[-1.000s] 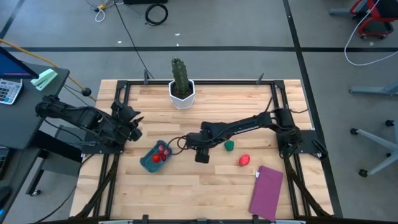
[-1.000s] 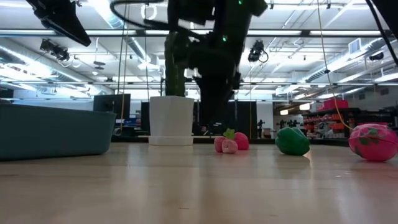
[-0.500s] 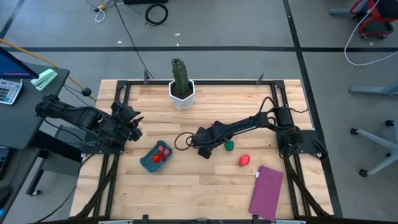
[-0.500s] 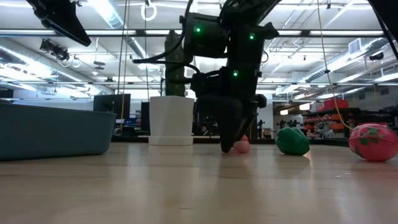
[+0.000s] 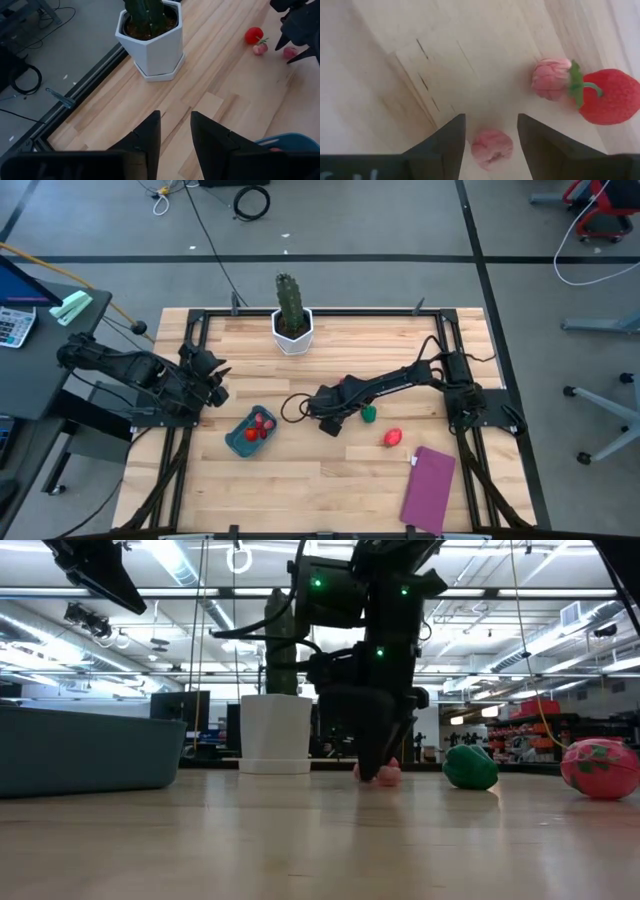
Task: Pick and placing Produce into tupperware
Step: Put the bottom pink peach into the blue bin
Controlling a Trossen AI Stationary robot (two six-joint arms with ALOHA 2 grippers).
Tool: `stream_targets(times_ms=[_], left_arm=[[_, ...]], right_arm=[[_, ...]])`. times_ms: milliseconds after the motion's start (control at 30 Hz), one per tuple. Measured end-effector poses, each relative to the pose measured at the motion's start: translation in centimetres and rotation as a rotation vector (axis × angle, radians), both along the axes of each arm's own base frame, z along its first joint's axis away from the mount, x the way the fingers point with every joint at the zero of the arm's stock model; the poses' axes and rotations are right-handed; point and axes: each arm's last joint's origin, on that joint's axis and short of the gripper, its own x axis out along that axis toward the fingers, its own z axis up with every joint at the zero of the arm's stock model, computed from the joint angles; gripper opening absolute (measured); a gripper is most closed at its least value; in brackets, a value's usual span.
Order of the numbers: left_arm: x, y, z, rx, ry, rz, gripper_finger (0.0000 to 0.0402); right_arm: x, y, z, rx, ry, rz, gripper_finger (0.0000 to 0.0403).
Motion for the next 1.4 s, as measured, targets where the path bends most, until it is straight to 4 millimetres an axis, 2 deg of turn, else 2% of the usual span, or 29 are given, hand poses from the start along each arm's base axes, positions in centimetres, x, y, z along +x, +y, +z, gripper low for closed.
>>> stream_targets(times_ms=[167,600,1000,1267,1400], left_arm=[[0.0,0.0,0.0,0.0,0.0,0.0,0.0118],[0.0,0.0,0.0,0.003,0.003,-0.003,0.0115],[0.0,0.0,0.0,0.0,0.0,0.0,0.0111],[0.0,0.0,0.0,0.0,0.0,0.0,0.011],[0.0,0.0,0.0,0.0,0.0,0.0,0.0112]], right_arm=[[0.1,0.1,0.6,0.0,0.011,0.003,0.0187],[-0.3,1.0,0.6,0.047,0.039,-0.016,0.0182],[-0.9,0.0,-0.2,0.096,0.073,-0.036,0.0099],[0.1,0.6,0.5,0.106,0.024,0.048,0.009],[1.3,1.3,1.1,0.106,-0.071,0.127,0.009]])
